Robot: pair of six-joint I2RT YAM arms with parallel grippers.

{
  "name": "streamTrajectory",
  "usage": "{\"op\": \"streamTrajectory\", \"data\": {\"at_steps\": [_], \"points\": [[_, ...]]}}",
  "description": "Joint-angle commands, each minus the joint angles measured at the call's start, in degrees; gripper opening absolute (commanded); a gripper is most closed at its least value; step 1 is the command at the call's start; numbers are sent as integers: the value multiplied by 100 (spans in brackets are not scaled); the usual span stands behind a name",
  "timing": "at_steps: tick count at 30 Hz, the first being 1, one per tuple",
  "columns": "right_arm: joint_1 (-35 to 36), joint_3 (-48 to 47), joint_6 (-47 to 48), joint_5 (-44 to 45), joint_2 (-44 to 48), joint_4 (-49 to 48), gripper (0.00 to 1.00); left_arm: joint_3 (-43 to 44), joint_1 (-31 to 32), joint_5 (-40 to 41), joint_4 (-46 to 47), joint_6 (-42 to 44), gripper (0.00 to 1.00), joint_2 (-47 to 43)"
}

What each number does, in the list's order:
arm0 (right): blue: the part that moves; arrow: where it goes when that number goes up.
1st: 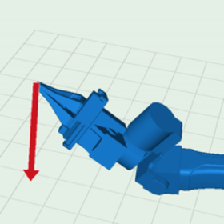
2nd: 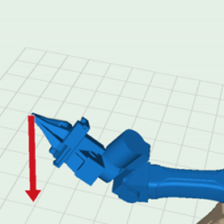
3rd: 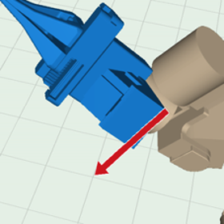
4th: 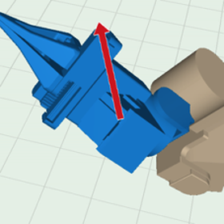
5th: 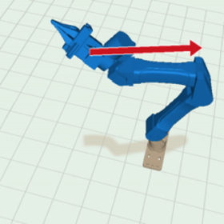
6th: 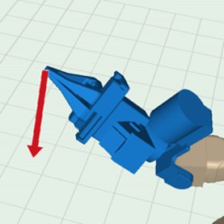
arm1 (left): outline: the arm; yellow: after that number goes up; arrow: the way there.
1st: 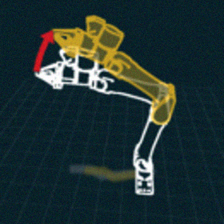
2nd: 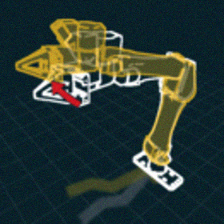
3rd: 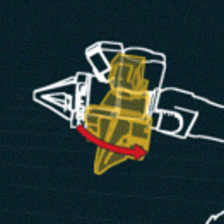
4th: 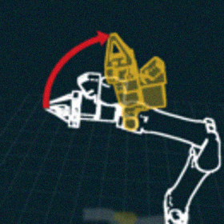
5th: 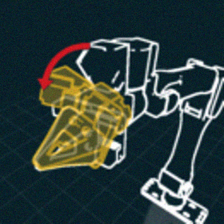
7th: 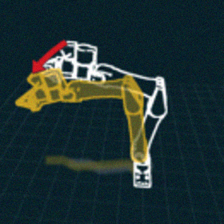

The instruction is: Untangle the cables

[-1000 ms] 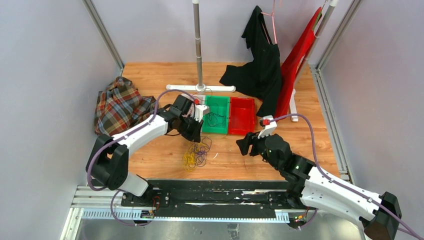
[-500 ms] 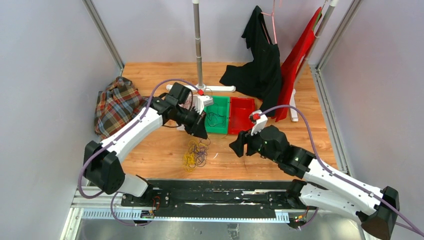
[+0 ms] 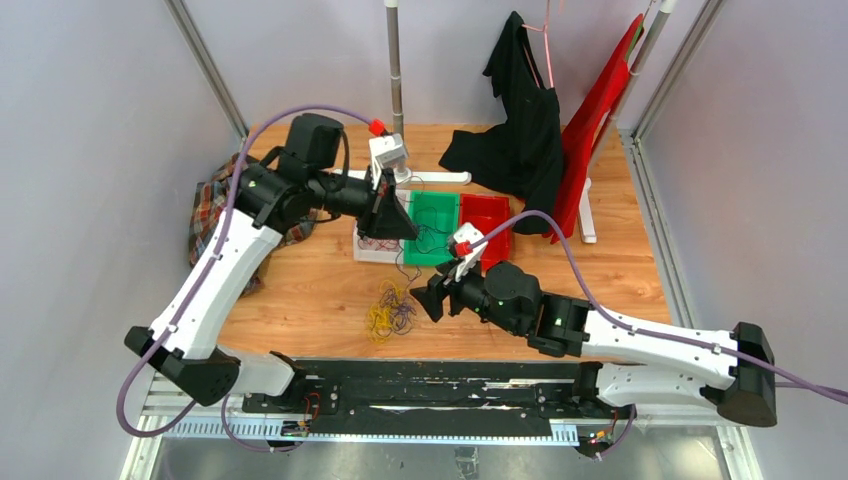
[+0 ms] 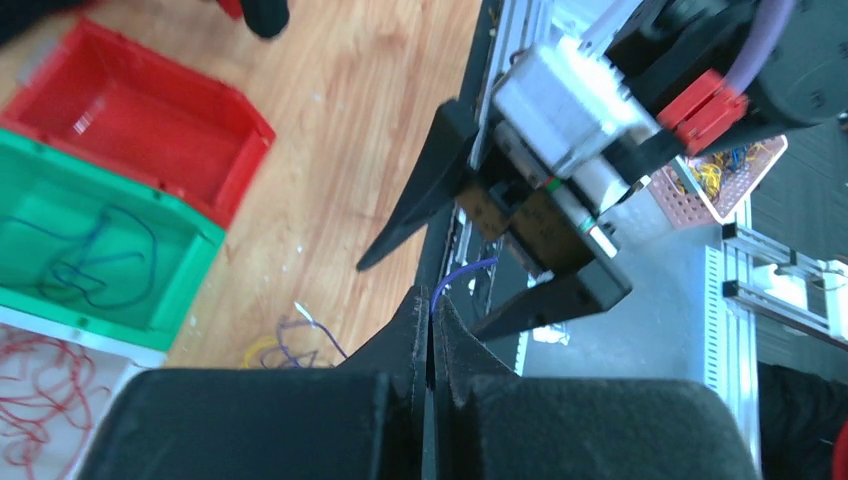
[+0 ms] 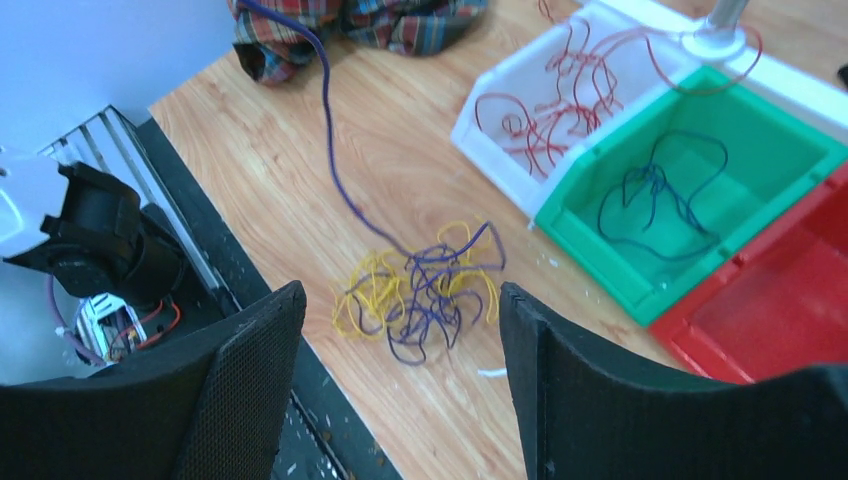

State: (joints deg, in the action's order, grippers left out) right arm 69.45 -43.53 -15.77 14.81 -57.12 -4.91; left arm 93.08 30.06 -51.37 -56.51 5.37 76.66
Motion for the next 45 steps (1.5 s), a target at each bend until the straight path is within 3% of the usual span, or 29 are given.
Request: {"op": "streamTrajectory", "data": {"at_steps": [1, 9, 17, 33, 38, 45], "points": [[192, -479, 562, 555, -298, -903, 71, 743, -29, -168, -272, -210, 1, -151], [198, -865, 612, 673, -905, -1170, 69, 1805, -36, -177, -431, -105, 1, -115], [192, -542, 218, 821, -1292, -1202, 67, 3123, -38, -101, -427, -111, 0, 7], [183, -530, -548, 346, -2108, -1779, 45, 3305, -36, 259, -427, 92, 0, -313], [186, -434, -685, -11, -2254, -1902, 50, 3428, -36, 535, -431, 251, 0, -270], [192, -83, -697, -2, -2401, -2056, 64, 3774, -36, 687, -431, 373, 0, -143]]}}
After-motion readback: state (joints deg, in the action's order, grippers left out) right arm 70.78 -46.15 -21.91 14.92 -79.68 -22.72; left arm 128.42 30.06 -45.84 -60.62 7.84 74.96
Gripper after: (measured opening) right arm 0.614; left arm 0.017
